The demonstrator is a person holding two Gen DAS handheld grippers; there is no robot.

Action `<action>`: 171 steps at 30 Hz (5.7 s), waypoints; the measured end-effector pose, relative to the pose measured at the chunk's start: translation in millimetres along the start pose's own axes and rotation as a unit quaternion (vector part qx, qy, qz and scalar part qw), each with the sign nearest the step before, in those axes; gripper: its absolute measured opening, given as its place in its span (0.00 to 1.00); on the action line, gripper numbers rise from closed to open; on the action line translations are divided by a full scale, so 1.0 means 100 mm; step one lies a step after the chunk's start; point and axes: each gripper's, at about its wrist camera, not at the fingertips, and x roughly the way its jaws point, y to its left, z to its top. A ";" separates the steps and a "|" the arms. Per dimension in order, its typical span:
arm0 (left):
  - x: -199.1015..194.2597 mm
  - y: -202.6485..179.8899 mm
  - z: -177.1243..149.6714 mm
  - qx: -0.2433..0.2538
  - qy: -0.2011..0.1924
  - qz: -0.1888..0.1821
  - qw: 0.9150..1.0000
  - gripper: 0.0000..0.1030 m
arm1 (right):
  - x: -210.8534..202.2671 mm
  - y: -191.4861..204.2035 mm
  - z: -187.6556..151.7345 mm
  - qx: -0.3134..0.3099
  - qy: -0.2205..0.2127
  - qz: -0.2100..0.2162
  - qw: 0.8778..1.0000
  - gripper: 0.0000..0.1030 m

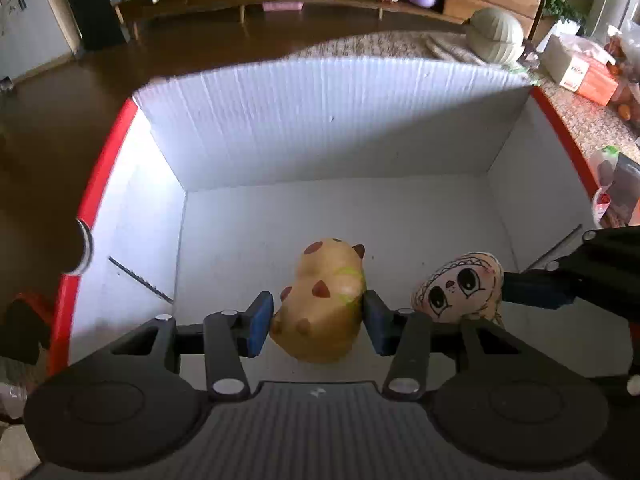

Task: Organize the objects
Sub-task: 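Carry both held toys over the red box with both tools, then open both tools to drop the toys into the red box, then withdraw both tools from the box back toward the table items, then grasp the grey tape dispenser with the left tool while the right tool grasps the silver tin, then carry the tape dispenser and silver tin over the red box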

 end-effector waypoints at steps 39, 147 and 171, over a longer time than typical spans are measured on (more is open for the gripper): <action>-1.41 -0.42 -0.50 -0.024 -0.146 -0.005 0.989 0.62 | -1.67 -0.25 -0.80 0.057 -0.149 0.016 0.987 0.68; 0.00 -2.60 -0.77 0.005 -0.188 -0.020 0.982 0.44 | -1.32 -2.42 -2.80 0.324 -0.158 -0.050 0.931 0.37; -1.31 -2.18 -1.27 -0.009 -0.219 -0.096 0.971 0.44 | -2.28 -1.18 -2.23 0.170 -0.209 -0.033 0.962 0.37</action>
